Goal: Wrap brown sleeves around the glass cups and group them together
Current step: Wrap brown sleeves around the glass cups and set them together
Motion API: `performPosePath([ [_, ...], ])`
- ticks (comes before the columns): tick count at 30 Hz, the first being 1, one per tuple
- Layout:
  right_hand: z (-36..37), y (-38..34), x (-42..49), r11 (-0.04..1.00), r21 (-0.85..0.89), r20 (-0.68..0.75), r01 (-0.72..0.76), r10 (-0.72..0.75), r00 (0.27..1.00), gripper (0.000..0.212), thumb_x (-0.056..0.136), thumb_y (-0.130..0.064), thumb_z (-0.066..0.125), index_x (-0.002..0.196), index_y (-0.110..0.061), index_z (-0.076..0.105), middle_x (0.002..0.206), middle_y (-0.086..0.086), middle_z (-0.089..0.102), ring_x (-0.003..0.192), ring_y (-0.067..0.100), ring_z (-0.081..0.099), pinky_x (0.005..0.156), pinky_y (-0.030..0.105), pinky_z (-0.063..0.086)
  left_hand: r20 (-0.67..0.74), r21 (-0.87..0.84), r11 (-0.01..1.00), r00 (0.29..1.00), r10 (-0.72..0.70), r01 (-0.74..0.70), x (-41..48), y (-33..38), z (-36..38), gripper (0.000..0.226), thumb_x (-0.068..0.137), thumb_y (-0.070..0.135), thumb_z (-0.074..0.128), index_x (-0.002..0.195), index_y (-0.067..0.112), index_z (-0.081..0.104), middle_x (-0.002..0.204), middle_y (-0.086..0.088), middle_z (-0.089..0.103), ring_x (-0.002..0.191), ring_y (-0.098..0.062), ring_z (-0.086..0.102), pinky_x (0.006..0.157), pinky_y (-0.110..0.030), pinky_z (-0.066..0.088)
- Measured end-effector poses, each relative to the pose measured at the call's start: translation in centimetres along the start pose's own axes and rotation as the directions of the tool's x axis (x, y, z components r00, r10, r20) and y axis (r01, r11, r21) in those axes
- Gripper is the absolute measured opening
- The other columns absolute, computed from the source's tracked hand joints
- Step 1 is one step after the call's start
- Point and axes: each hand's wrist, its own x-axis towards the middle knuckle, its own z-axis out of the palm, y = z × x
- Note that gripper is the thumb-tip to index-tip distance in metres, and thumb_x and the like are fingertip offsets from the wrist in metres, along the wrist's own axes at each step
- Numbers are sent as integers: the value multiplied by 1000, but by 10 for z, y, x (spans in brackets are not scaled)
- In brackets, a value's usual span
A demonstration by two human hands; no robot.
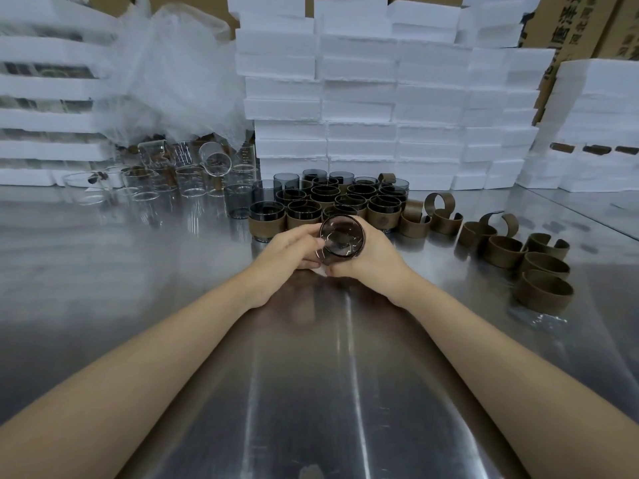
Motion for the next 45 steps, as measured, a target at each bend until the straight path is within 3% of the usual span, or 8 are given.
performPosePath([
  [4,1,0,-4,989,139,47,-45,39,998,66,65,1,85,117,-23,52,110,-8,64,93,-6,63,83,14,49,-122,-30,999,992,-40,36,4,1,2,29,101,16,39,108,11,67,98,-8,70,80,-12,67,74,-27,54],
  [7,-1,-6,-7,986,154,99,-65,51,994,47,73,-10,83,110,-19,56,104,-5,63,86,-5,63,74,13,50,-131,155,987,990,56,-35,3,-3,1,31,105,27,34,119,17,60,118,1,63,106,-10,62,95,-31,50],
  [11,-2,-13,-9,879,447,183,-164,89,979,43,81,-22,71,118,-3,58,107,12,64,103,21,61,98,44,48,66,337,914,974,218,-227,-5,-5,6,72,92,57,34,151,16,28,147,24,23,138,1,28,97,-4,35],
  [15,-3,-14,-6,722,607,341,-332,140,930,54,96,-41,50,141,-11,45,134,13,59,123,28,57,100,48,49,197,510,760,915,351,-402,-11,-1,14,92,83,48,64,154,18,15,159,18,-7,143,9,6,111,-6,20],
  [20,-5,-11,-4,608,624,535,-491,126,835,49,97,-53,45,137,-25,50,131,8,62,122,26,58,91,45,53,151,544,700,874,461,-463,-10,-1,11,84,79,30,79,149,18,34,156,14,24,146,-1,17,120,-27,21],
  [33,-5,-14,-4,598,563,587,-571,198,785,62,95,-57,47,134,-10,52,114,19,66,98,44,67,79,38,59,35,511,728,857,514,-458,-9,3,11,37,99,30,52,133,16,58,124,22,56,114,21,47,96,-3,34],
  [38,-5,-17,-5,610,484,611,-628,277,741,70,86,-61,49,125,-3,46,84,22,68,81,38,71,68,32,60,-53,408,804,868,494,-432,-13,3,8,36,105,29,35,121,18,65,114,9,69,108,4,60,92,-10,42],
  [45,-8,-16,-7,612,483,628,-627,257,735,62,93,-55,48,134,-9,48,95,19,71,87,39,71,70,31,60,15,494,804,928,372,-330,-11,2,7,48,70,44,83,112,41,59,109,23,64,105,9,57,86,-3,38],
])
